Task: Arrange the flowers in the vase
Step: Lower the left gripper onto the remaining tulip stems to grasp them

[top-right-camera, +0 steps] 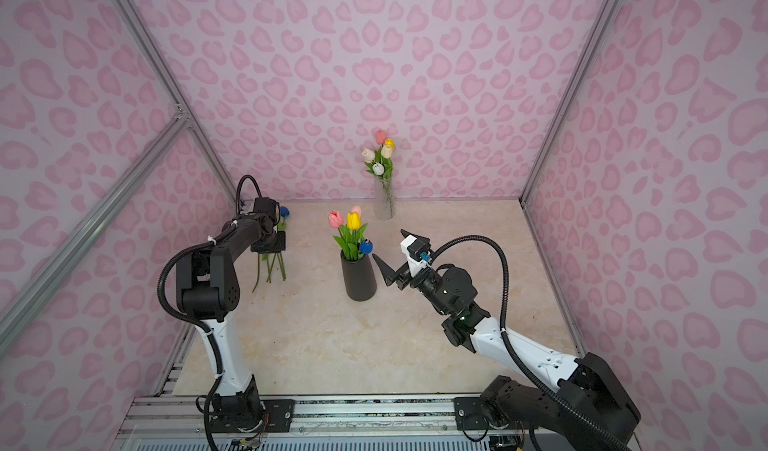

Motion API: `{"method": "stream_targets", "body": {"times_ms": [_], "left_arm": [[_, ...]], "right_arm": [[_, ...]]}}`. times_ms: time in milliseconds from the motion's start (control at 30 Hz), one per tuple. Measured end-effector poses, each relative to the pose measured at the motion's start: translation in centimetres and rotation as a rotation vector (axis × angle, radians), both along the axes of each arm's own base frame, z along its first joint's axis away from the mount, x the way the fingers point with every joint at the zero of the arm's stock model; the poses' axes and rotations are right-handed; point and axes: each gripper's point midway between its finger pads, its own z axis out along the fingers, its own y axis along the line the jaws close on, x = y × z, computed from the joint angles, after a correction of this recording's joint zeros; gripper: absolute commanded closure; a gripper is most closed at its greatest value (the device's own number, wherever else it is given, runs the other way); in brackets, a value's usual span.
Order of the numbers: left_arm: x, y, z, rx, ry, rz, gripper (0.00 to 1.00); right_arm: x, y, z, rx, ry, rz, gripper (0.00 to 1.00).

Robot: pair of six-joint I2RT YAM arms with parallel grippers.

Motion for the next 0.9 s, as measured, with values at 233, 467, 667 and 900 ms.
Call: {"method": "stream_targets", "body": {"times_ms": [233, 467, 667, 900], "left_arm": [[0.7, 0.3, -2.2, -0.025, 0.082, -0.011, 0.70], [0.8, -0.2, -3.0, -0.050, 0.113, -0.030, 0.80], [0.5, -0.8, -2.5, -0.078, 0.111, -0.045, 0.80], [-1.0, -3.2, -2.2, -0.162, 0.125, -0.078, 0.81]], "right_arm": [[0.0, 0.0, 0.0, -0.008, -0.008, -0.003, 0.08], [-0.2, -0.3, 0.4, -0.014, -0.027, -0.011, 0.08], [-0.2, -0.5, 0.6, -0.022, -0.036, -0.026, 0.08], [-0.2, -0.8, 0.3, -0.028, -0.031, -0.038, 0.08]]}}
